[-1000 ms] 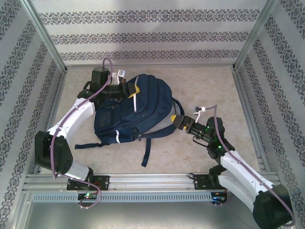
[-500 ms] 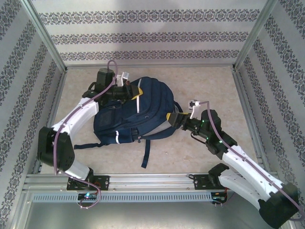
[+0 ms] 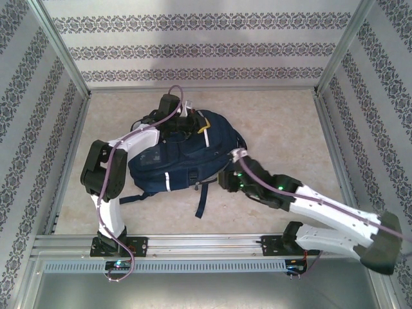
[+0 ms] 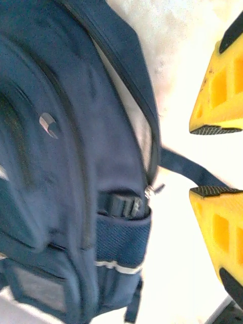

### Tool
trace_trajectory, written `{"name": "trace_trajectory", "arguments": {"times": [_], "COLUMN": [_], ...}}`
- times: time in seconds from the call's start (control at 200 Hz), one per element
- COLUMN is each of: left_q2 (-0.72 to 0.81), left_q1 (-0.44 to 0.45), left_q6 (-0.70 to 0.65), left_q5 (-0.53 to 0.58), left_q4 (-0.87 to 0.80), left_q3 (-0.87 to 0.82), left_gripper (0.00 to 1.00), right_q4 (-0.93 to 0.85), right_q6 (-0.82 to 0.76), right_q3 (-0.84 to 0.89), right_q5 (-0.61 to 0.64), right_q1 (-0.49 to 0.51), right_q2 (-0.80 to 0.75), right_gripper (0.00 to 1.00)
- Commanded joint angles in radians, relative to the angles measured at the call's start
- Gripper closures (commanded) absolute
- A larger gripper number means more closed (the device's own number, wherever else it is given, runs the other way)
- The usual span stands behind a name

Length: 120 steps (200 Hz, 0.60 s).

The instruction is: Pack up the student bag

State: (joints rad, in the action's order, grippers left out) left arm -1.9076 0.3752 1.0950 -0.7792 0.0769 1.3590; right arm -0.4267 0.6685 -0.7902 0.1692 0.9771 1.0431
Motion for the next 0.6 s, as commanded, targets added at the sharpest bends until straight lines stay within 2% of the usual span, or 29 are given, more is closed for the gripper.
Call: {"name": "trace_trajectory", "arguments": {"times": [0.0,0.045,0.115,0.16,0.255,0.325,0.49,0.595], "left_q2": [-0.032,-0.041,-0.022,0.019,0.144,0.252,0.507,0.638], "left_q1": [0.016,0.015,0.009,0.005,-0.011,-0.033,-0.103,-0.139], "left_q6": [0.084,0.082,0.062,0.023,-0.101,-0.162,-0.237,-0.26], "left_q5": [0.052,0.045,0.038,0.055,0.127,0.188,0.296,0.311], "left_q4": [0.134,0.118,0.085,0.048,-0.104,-0.197,-0.37,-0.421], "left_q3": [0.05,0.056,0.043,0.021,-0.012,-0.052,-0.169,-0.249], "left_gripper": [1.0,1.0,0.77,0.64,0.49,0.42,0.36,0.33], "right_q4": [-0.067,-0.082,-0.077,-0.055,-0.03,-0.025,-0.018,-0.027], "right_q6": [0.065,0.092,0.13,0.141,0.156,0.17,0.204,0.215], "right_q3": [-0.072,-0.097,-0.115,-0.116,-0.131,-0.148,-0.203,-0.251], "right_q5": [0.131,0.148,0.158,0.146,0.133,0.136,0.146,0.138], "right_q1": [0.085,0.103,0.112,0.112,0.113,0.112,0.103,0.103], "right_q2": [0.127,0.184,0.246,0.275,0.332,0.376,0.492,0.573], "right_gripper": [0.59,0.55,0.45,0.41,0.4,0.42,0.47,0.48]}}
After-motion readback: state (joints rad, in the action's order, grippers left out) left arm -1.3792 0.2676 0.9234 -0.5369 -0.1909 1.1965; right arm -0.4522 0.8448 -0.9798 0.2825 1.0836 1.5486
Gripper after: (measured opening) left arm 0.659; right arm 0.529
